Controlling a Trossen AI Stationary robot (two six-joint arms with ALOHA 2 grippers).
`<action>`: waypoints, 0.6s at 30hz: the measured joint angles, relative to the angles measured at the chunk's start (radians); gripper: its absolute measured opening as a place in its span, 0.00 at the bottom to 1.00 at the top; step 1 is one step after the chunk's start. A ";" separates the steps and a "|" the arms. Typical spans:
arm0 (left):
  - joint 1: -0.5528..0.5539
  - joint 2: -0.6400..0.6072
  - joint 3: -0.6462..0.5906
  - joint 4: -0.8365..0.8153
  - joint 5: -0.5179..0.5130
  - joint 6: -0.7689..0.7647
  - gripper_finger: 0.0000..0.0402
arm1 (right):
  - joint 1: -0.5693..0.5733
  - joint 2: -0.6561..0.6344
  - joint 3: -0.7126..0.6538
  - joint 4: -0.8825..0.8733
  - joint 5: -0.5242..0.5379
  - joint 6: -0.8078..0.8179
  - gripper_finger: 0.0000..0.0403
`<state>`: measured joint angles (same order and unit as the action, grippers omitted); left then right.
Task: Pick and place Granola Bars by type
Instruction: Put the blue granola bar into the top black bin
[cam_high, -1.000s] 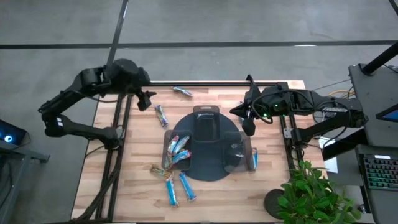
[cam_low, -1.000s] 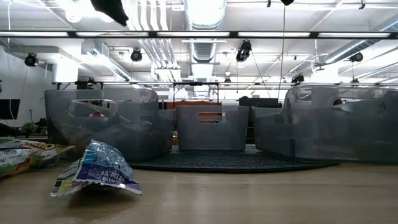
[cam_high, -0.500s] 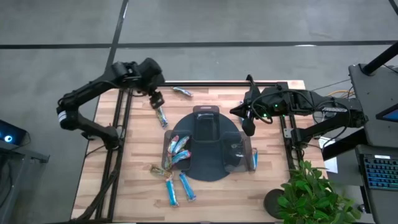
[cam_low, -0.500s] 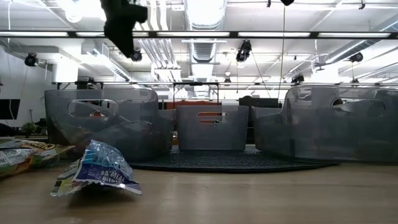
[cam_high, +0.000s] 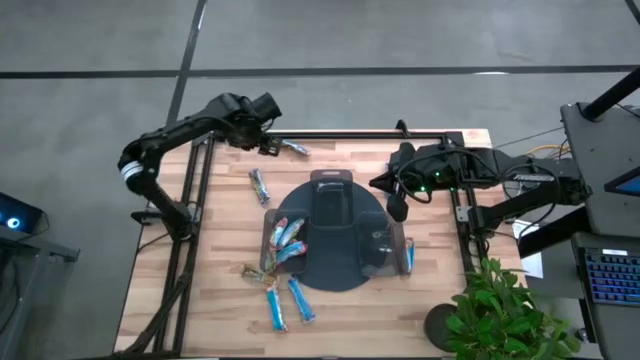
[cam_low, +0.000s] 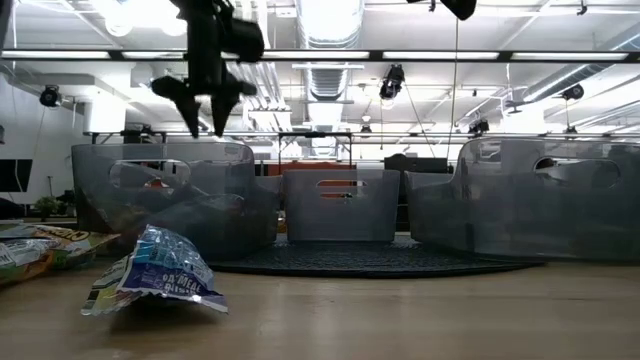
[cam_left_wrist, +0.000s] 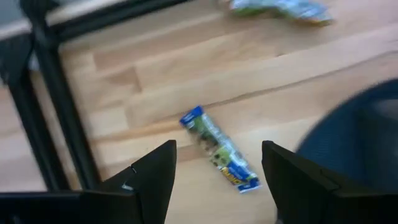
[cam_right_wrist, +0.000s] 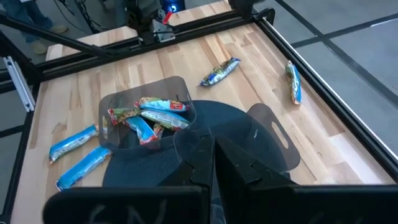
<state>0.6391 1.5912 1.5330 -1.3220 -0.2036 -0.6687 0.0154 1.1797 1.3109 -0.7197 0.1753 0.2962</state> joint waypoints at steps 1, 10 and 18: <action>0.003 0.018 0.000 -0.014 0.000 -0.021 0.54 | 0.000 0.000 -0.001 0.000 0.000 0.000 0.02; 0.009 0.116 -0.080 0.031 0.041 -0.154 0.54 | 0.000 0.000 -0.006 0.000 0.005 -0.049 0.02; 0.008 0.046 -0.318 0.230 0.076 -0.259 0.54 | 0.000 0.000 -0.006 0.000 0.006 -0.090 0.02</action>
<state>0.6472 1.6369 1.2146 -1.0919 -0.1271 -0.9277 0.0154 1.1797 1.3048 -0.7200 0.1818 0.2058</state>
